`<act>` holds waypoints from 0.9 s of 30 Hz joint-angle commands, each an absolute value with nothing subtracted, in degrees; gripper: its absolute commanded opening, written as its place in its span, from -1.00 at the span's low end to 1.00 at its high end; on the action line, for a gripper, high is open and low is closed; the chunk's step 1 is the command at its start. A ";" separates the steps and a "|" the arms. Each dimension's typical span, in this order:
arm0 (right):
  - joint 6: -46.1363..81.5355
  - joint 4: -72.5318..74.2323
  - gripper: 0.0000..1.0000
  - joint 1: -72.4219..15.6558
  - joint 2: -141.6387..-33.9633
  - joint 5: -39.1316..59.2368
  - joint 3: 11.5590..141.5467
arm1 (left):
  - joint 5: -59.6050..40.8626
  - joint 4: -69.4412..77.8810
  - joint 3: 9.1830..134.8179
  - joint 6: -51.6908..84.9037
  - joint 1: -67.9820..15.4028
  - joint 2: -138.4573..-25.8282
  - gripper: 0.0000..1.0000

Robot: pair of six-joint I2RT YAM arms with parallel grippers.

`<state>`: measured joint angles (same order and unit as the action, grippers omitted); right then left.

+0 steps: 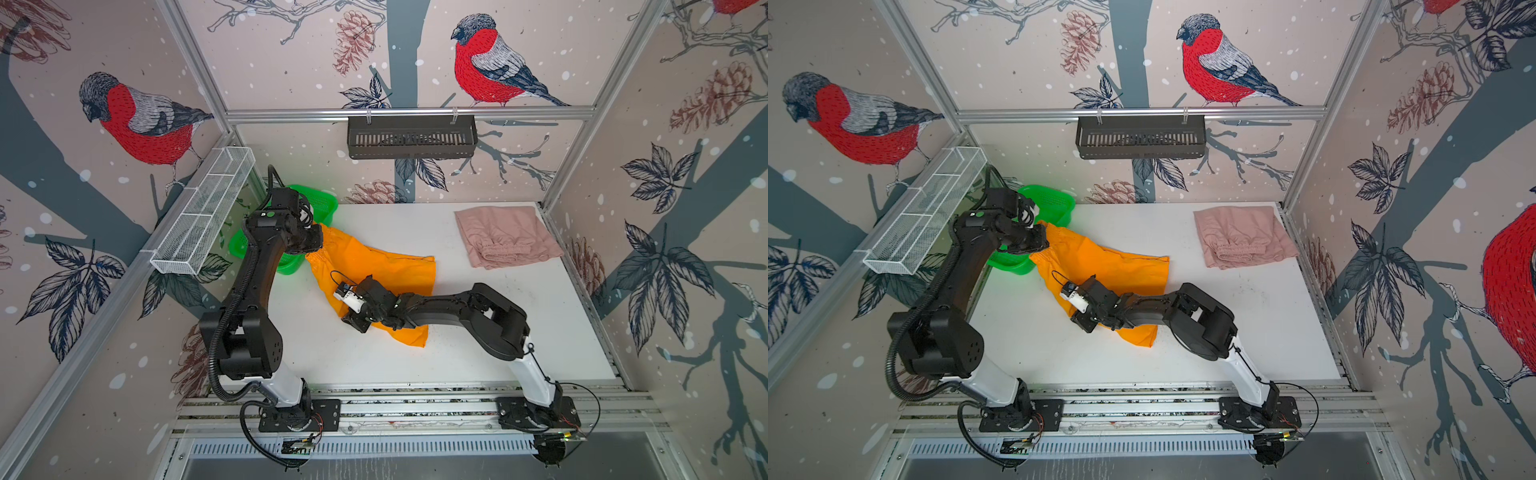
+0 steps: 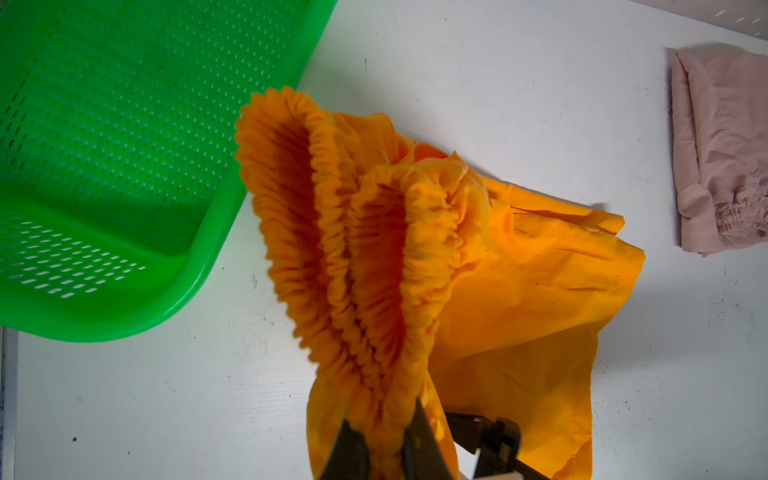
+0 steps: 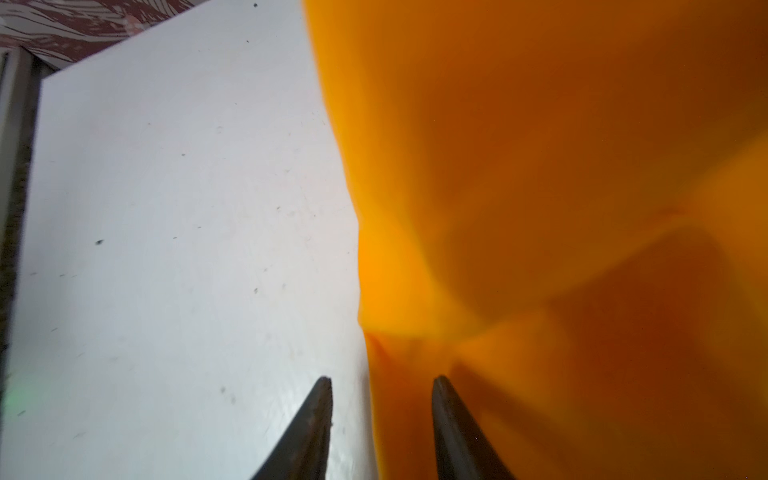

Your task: Fold and stack the shorts

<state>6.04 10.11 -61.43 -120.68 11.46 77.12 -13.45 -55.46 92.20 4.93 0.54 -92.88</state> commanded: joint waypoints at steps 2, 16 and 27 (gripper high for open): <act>9.89 18.01 -0.10 -59.13 -109.77 10.78 65.55 | -11.16 -56.68 93.04 2.90 -3.08 -91.97 -1.00; 14.88 19.82 -0.74 -60.26 -103.69 5.54 45.11 | -5.89 -57.36 95.55 9.56 -13.16 -93.83 -1.00; 14.92 17.34 -0.50 -54.86 -101.74 6.23 55.08 | -0.22 -58.99 96.26 9.44 -14.85 -92.05 -1.00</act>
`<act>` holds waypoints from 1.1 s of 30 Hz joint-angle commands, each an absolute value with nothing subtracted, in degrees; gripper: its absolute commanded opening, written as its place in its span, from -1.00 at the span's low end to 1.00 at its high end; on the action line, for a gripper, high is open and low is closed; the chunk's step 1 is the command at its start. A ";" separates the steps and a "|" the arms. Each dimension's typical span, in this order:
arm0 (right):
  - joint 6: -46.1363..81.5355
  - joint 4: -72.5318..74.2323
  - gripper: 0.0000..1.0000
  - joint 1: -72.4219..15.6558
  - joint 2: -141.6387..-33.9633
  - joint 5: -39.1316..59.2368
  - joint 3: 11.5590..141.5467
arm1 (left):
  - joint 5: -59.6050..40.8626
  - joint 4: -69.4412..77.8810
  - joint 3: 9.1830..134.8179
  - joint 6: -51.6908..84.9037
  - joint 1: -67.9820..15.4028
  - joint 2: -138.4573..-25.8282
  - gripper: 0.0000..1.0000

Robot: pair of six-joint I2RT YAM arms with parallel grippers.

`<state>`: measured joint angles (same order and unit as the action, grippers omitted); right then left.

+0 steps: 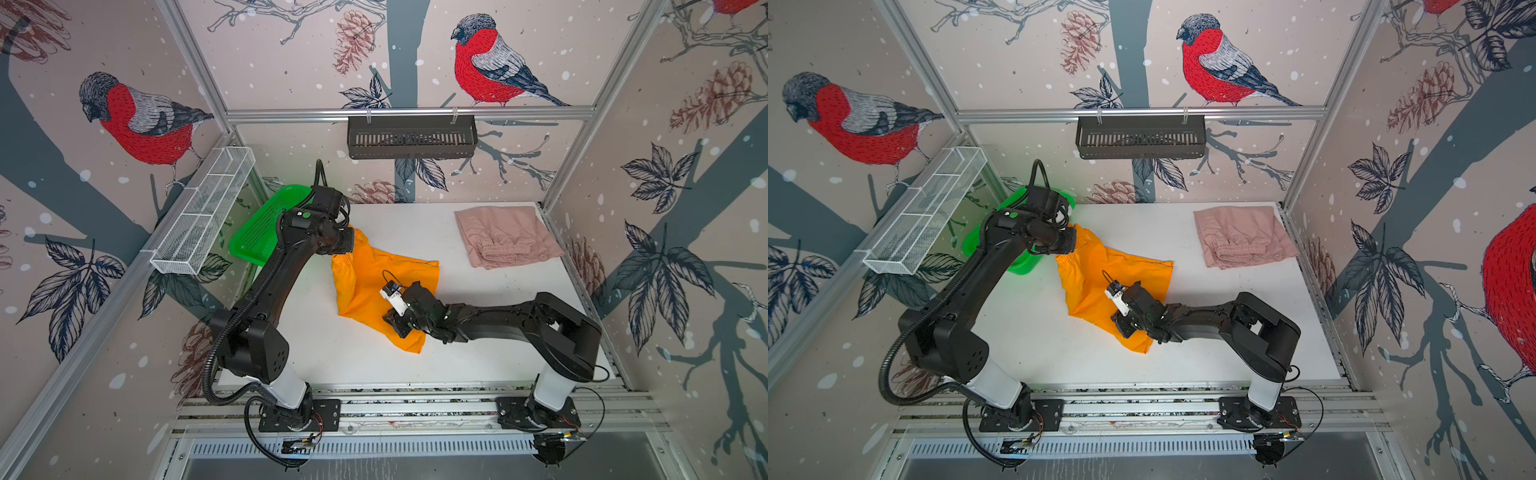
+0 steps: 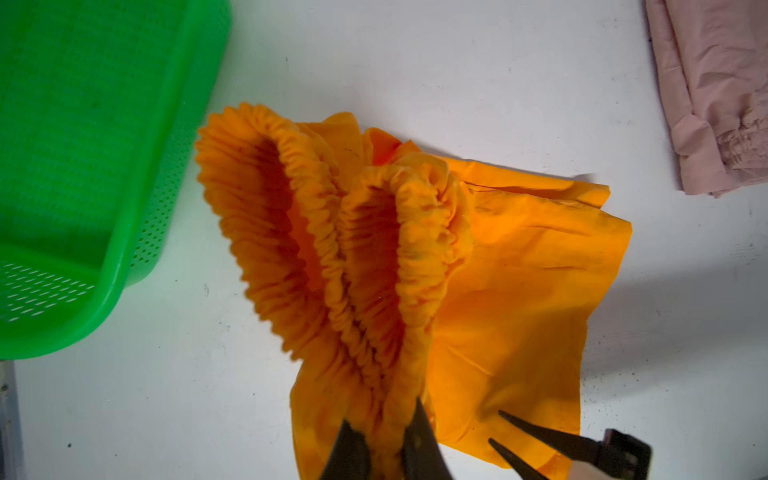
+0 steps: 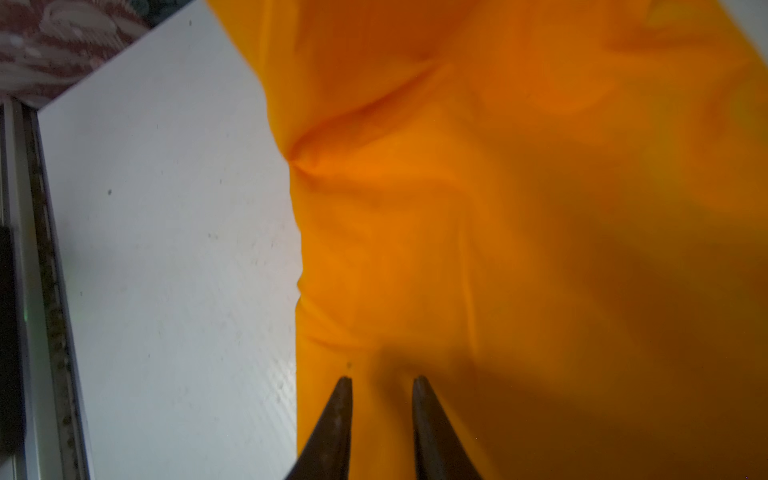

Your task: Fold and stack the shorts

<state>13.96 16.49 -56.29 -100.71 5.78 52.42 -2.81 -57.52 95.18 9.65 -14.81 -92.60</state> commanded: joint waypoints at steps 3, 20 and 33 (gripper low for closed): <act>14.00 18.45 -0.67 -52.75 -106.90 6.02 61.91 | -0.02 -59.39 97.45 8.85 -14.85 -92.33 -1.00; 19.73 18.84 -0.88 -44.41 -140.47 11.62 99.27 | 0.47 -59.61 97.31 7.47 -14.85 -92.65 -1.00; 16.86 24.10 0.08 -43.97 -117.88 13.96 72.28 | -0.67 -58.64 96.88 11.12 -15.83 -93.56 -1.00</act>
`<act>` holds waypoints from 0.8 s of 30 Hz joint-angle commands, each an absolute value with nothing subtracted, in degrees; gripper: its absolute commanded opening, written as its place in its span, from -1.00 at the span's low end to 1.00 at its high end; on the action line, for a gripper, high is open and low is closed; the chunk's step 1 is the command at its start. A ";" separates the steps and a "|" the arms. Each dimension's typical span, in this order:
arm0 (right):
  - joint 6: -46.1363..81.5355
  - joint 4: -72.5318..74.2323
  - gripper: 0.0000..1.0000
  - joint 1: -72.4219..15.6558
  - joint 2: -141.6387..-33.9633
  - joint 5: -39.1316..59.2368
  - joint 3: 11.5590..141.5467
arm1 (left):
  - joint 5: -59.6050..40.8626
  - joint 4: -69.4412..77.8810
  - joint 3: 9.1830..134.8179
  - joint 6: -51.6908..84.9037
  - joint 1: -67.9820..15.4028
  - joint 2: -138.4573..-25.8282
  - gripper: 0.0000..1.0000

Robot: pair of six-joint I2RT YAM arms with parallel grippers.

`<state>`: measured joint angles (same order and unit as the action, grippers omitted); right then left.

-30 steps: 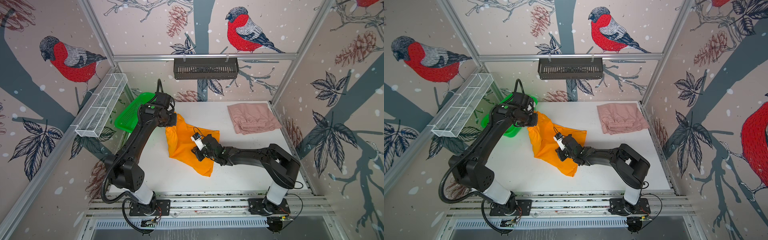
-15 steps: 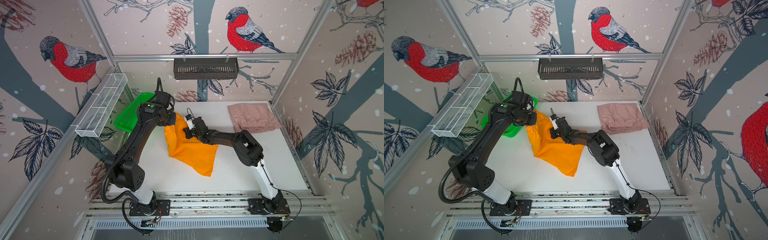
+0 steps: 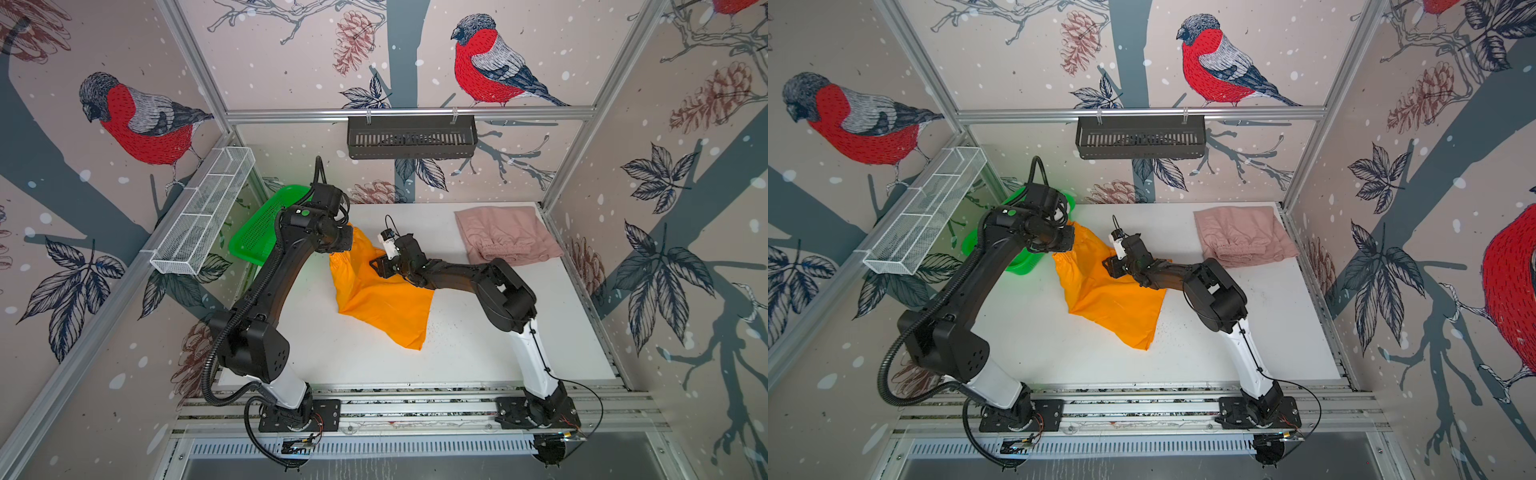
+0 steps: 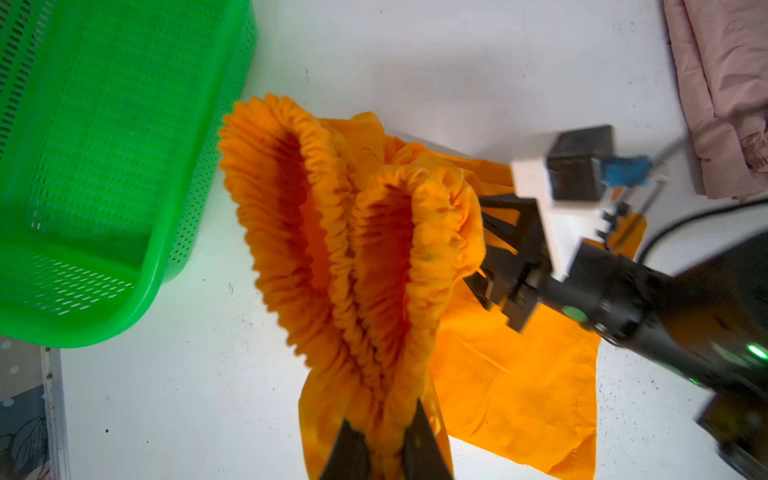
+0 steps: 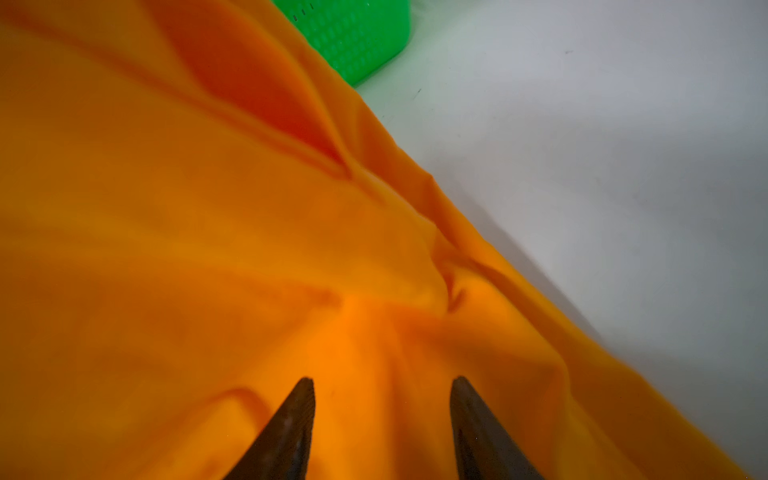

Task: Fold and stack the shorts
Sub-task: 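Fold the waistband over toward the right gripper with the left gripper, then release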

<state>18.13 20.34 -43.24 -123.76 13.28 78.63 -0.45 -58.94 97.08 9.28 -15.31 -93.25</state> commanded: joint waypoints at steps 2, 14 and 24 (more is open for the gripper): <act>15.63 24.23 0.02 -45.65 -111.82 11.58 63.57 | 0.38 -58.69 96.68 12.30 -17.04 -94.08 -1.00; 20.84 20.98 -0.56 -54.70 -98.10 -1.97 40.42 | 2.90 -56.58 95.09 21.09 -28.36 -97.55 -1.00; 22.59 24.56 -0.53 -58.77 -99.11 -3.03 37.08 | 0.84 -42.21 81.78 28.87 -35.69 -94.09 -1.00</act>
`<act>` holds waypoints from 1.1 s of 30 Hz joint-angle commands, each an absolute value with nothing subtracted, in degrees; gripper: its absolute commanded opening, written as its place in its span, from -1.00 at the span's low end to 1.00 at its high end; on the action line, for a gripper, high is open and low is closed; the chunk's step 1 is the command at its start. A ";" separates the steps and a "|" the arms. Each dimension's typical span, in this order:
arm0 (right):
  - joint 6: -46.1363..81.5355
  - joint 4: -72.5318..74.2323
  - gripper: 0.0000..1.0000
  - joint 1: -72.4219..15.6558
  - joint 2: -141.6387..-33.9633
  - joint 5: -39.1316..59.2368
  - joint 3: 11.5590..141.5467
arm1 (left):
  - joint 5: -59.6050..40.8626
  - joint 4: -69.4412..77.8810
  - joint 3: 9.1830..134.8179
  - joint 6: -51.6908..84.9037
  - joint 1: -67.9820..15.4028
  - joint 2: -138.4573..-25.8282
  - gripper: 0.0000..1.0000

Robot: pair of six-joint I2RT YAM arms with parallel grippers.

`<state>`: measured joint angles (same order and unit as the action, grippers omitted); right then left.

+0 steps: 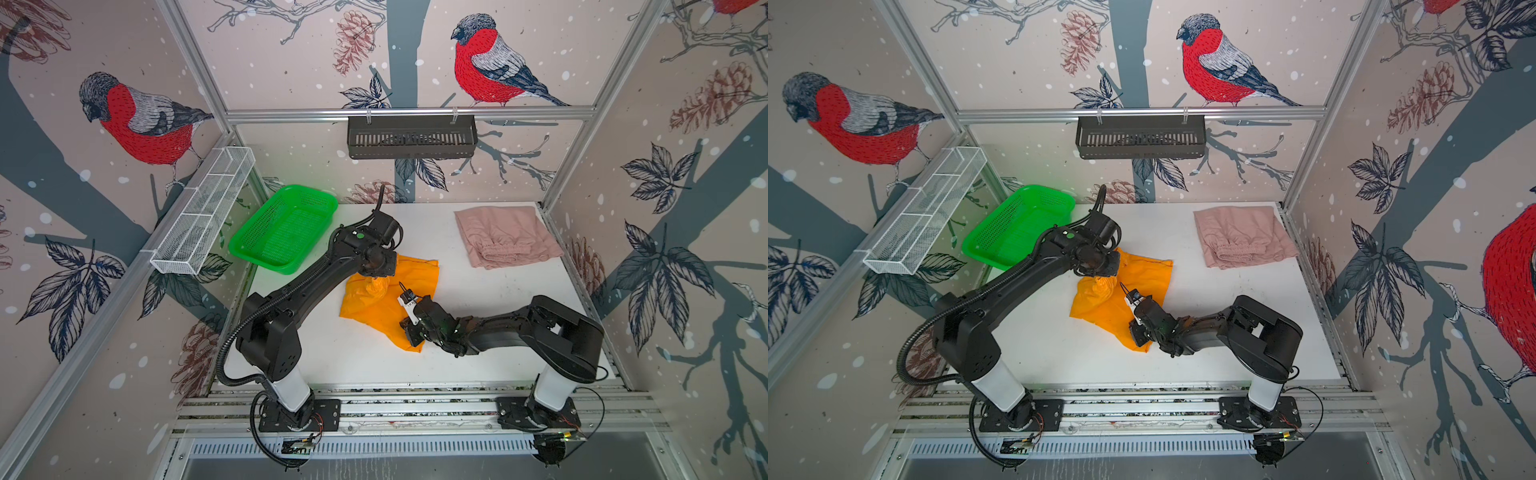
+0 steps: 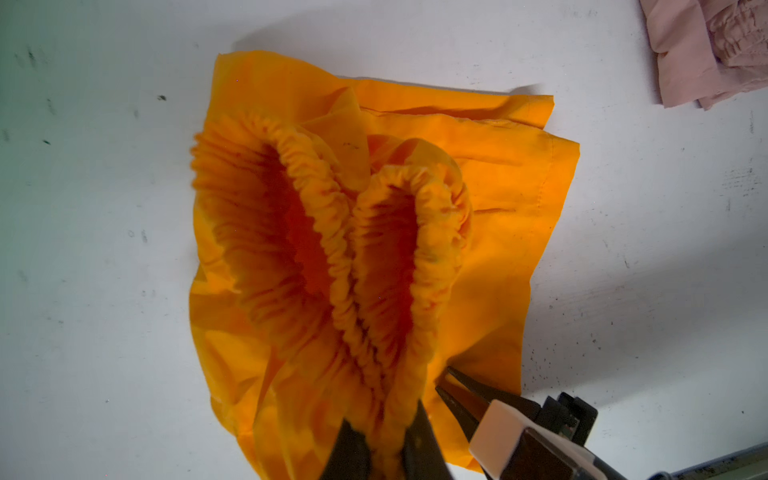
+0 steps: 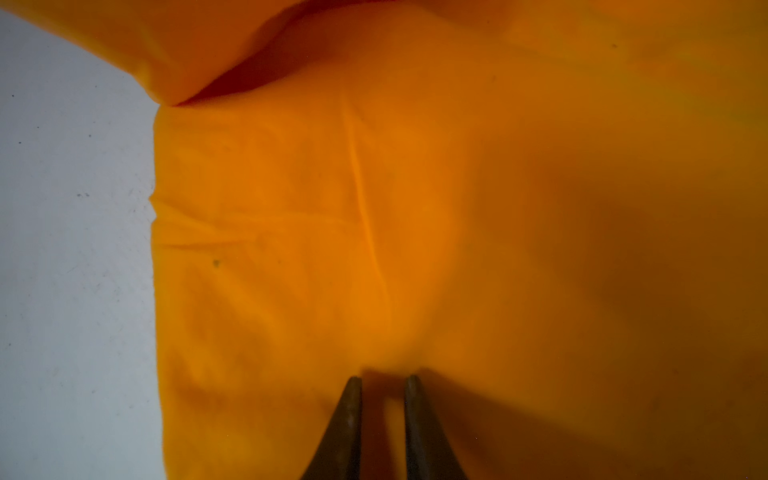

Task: Fold and stack the shorts
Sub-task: 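Fold the waistband over toward the right gripper with the left gripper, then release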

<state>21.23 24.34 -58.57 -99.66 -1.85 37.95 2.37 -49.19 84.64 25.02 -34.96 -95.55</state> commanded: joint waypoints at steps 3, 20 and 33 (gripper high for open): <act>22.85 25.55 -0.48 -58.65 -98.84 -2.73 36.00 | -1.54 -36.13 76.98 30.07 -37.18 -92.92 -1.00; 22.46 31.29 0.01 -57.82 -97.82 0.12 32.72 | -8.96 -24.96 66.39 29.15 -45.52 -94.13 -0.64; 26.14 15.42 0.28 -54.60 -59.57 -3.85 21.41 | 2.24 -40.54 79.14 23.85 -47.75 -90.92 0.96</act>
<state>25.47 18.52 -56.07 -64.51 -0.54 21.65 -0.19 -32.14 76.29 25.08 -47.66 -91.92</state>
